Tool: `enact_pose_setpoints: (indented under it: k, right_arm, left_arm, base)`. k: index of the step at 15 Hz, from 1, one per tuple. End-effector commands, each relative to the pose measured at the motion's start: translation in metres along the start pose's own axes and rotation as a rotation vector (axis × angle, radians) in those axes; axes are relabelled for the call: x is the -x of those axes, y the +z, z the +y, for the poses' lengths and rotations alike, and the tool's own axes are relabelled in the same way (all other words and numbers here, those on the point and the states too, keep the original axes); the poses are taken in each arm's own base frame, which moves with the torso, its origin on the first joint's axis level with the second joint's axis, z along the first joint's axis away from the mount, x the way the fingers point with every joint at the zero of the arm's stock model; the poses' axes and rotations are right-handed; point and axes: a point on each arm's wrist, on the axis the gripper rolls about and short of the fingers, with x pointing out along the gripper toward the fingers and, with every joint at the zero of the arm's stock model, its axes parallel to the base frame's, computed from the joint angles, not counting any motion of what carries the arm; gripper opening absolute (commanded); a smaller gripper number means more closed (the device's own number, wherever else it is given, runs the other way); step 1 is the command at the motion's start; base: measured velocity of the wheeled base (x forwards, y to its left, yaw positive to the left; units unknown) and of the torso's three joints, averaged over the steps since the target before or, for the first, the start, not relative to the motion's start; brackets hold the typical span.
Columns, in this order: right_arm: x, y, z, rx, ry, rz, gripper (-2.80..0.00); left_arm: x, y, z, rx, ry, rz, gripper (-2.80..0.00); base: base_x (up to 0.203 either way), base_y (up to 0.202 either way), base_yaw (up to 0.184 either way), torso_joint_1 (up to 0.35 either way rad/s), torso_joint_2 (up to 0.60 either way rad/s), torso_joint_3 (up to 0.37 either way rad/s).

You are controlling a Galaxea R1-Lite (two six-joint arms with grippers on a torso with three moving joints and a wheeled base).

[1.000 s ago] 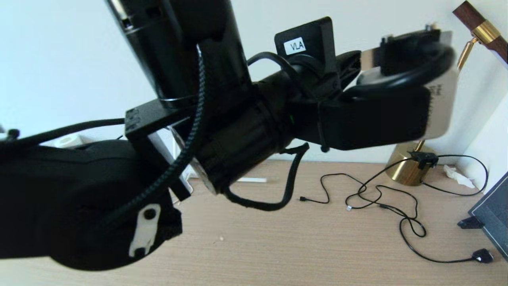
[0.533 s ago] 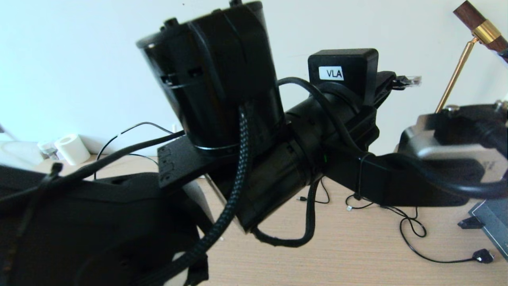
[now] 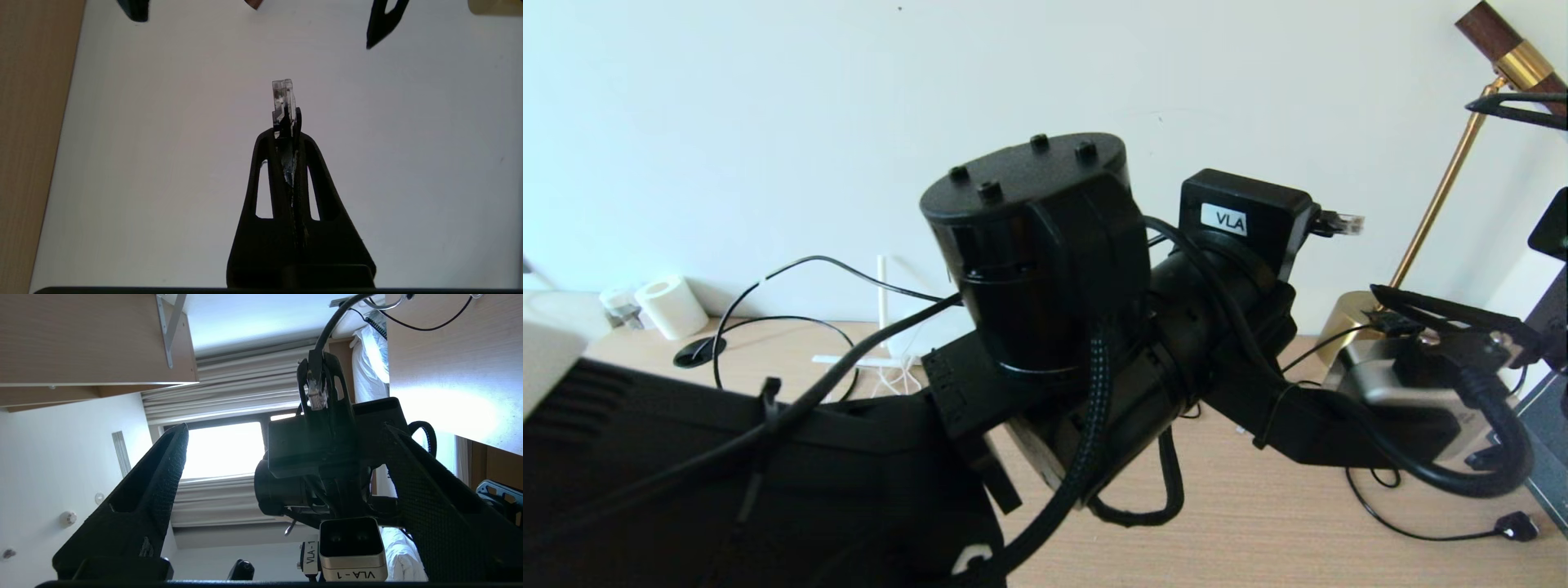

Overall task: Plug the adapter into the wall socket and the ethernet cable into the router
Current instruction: Hand it to the other hand

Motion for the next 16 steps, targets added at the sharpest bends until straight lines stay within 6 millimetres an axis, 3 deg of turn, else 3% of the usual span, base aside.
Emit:
enact_pose_setpoints:
  k: [1,9,13,16]
  right_arm:
    - [-0.002,0.003,-0.004,-0.020,-0.011,0.005,0.00]
    - [-0.005,0.002,-0.011,0.011,-0.028,0.025,0.00]
    - [0.005,-0.002,-0.033,0.345,-0.070,-0.007,0.00]
    - [0.017,-0.009,-0.048,0.621,-0.105,-0.045,0.00]
  left_arm:
    - [-0.002,0.001,-0.005,-0.012,-0.010,0.006,-2.80]
    - [-0.001,0.002,-0.006,-0.005,-0.017,0.001,-2.80]
    - [0.021,0.006,0.013,0.216,-0.129,-0.034,-2.80]
    - [0.042,0.002,0.017,0.526,-0.336,0.014,-2.80]
  base:
    - [0.000,0.000,0.000,0.000,0.00,0.000]
    - [0.000,0.000,0.000,0.000,0.00,0.000]
    - [0.000,0.000,0.000,0.000,0.00,0.000]
    - [0.000,0.000,0.000,0.000,0.00,0.000]
